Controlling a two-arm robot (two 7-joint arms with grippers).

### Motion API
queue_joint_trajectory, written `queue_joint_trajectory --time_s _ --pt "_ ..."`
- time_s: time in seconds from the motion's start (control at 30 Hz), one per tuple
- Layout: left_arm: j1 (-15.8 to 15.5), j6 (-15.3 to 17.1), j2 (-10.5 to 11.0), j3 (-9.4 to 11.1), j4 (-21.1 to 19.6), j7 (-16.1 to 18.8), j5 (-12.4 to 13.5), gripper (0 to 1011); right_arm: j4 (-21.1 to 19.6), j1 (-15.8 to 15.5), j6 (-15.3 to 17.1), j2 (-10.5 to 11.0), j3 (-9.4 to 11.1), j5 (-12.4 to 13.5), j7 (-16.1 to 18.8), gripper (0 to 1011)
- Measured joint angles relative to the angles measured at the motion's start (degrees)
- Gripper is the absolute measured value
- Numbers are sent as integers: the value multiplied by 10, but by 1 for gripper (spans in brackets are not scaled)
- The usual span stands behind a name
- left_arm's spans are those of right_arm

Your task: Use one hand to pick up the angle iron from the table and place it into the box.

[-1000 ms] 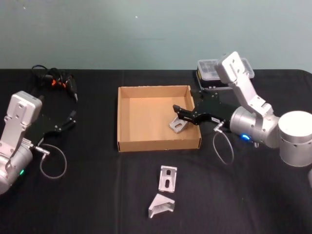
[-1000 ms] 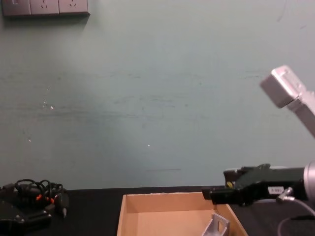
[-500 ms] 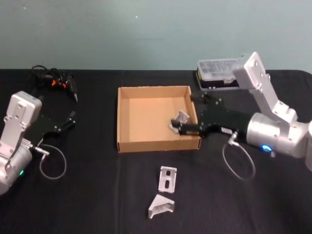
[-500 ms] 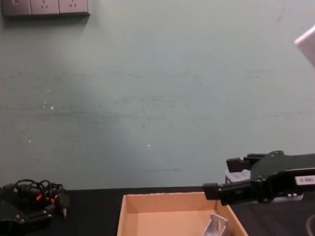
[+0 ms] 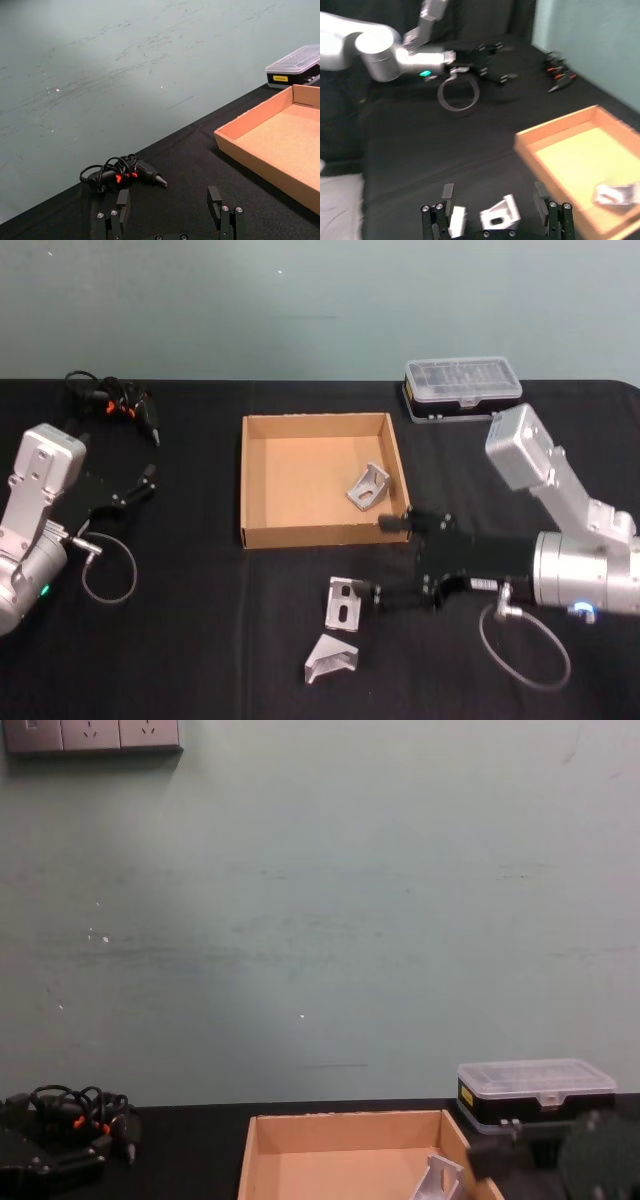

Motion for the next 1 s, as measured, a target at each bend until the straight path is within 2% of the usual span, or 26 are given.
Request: queue_joint_trajectory --time_s 0.27,0.43,0.63,1.0 --pt "0 0 0 0 0 0 0 1011 -25 -9 20 33 -35 1 24 1003" --pt "0 0 0 0 0 0 0 1011 -22 -8 26 40 -60 -11 25 1003" --pt "0 0 0 0 0 0 0 1011 -7 1 27 38 -85 -26 23 1003" --pt "0 0 0 0 0 0 0 1011 39 24 20 13 -119 -45 12 1003"
